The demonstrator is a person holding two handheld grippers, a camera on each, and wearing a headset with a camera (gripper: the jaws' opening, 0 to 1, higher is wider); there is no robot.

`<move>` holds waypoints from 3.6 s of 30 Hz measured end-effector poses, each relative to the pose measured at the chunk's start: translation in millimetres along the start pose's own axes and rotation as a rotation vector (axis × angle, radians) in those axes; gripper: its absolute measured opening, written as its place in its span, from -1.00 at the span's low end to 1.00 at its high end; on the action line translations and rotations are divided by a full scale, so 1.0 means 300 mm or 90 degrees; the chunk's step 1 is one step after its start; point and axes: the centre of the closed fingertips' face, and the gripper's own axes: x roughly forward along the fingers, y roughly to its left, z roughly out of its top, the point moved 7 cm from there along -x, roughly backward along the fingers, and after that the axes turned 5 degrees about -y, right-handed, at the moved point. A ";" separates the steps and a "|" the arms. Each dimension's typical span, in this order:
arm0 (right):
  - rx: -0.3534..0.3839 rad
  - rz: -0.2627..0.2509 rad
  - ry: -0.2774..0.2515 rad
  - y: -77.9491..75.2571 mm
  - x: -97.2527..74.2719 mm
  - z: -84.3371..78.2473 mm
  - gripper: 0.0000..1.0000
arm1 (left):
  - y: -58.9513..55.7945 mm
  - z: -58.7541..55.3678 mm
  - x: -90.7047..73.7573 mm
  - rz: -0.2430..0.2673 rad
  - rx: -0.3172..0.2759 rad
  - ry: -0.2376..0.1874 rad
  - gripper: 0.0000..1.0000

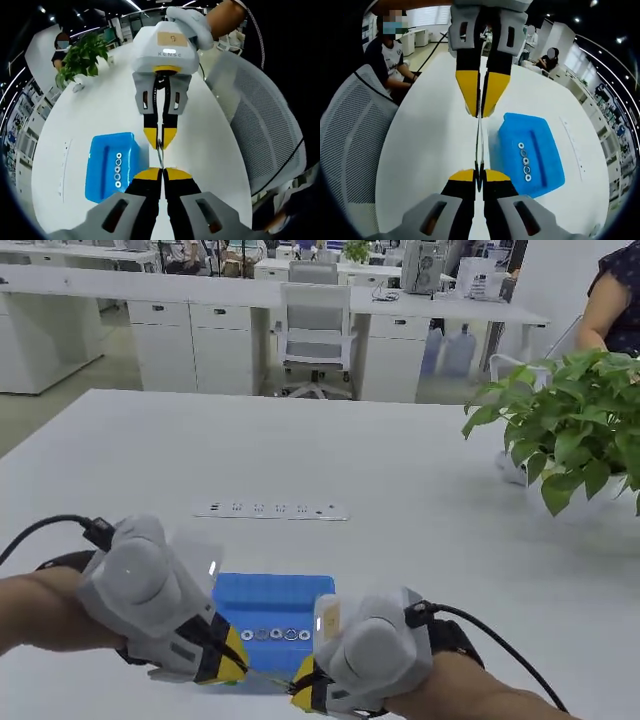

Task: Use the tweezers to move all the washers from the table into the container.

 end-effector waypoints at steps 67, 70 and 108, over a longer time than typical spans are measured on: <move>0.023 0.083 0.041 0.087 0.143 -0.081 -0.76 | -0.080 -0.247 0.198 -0.029 -0.127 0.061 -0.90; 0.024 0.081 0.041 0.088 0.142 -0.080 -0.71 | -0.084 -0.245 0.198 -0.029 -0.126 0.062 -0.89; 0.246 -0.185 -0.121 0.001 -0.133 -0.156 0.47 | -0.083 -0.215 -0.008 0.165 -0.269 -0.110 0.32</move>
